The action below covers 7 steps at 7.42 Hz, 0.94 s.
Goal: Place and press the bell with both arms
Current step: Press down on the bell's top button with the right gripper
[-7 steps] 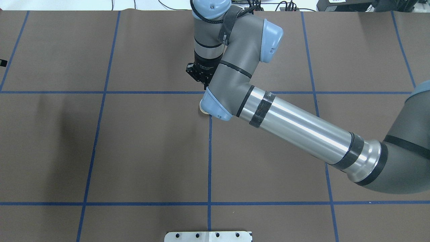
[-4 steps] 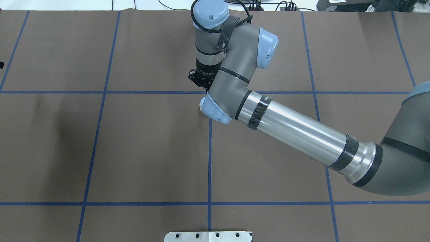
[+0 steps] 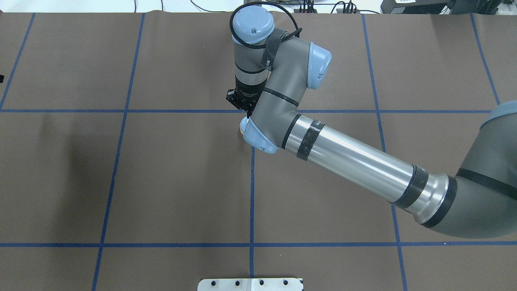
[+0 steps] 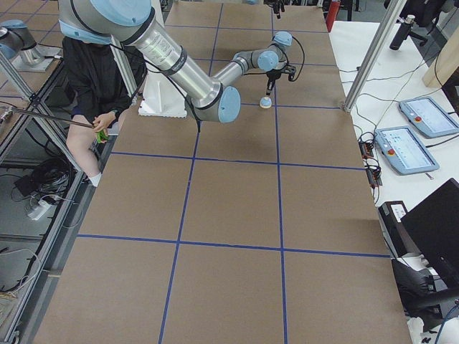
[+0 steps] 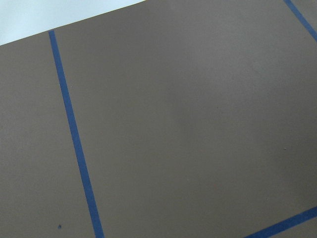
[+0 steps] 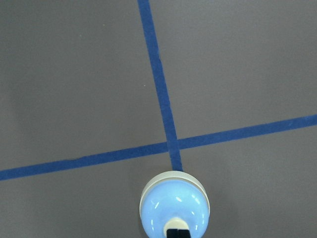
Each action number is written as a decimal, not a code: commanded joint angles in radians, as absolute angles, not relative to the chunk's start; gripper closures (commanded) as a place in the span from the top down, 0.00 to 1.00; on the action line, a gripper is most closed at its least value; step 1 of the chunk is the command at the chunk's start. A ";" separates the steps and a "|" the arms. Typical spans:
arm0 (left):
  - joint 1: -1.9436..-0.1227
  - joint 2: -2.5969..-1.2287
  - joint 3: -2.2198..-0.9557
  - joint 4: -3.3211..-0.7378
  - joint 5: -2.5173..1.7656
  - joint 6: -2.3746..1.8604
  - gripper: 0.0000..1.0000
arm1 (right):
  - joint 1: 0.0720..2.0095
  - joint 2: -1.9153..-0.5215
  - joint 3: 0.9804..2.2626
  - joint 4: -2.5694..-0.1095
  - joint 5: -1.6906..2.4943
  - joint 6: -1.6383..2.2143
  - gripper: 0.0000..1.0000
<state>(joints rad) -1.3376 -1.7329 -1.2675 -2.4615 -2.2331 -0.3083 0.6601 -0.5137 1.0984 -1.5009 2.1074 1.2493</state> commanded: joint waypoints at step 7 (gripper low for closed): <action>-1.338 -1.718 -1.269 -2.462 -2.227 -0.308 1.00 | 0.640 -0.518 1.049 -1.427 2.100 1.252 0.00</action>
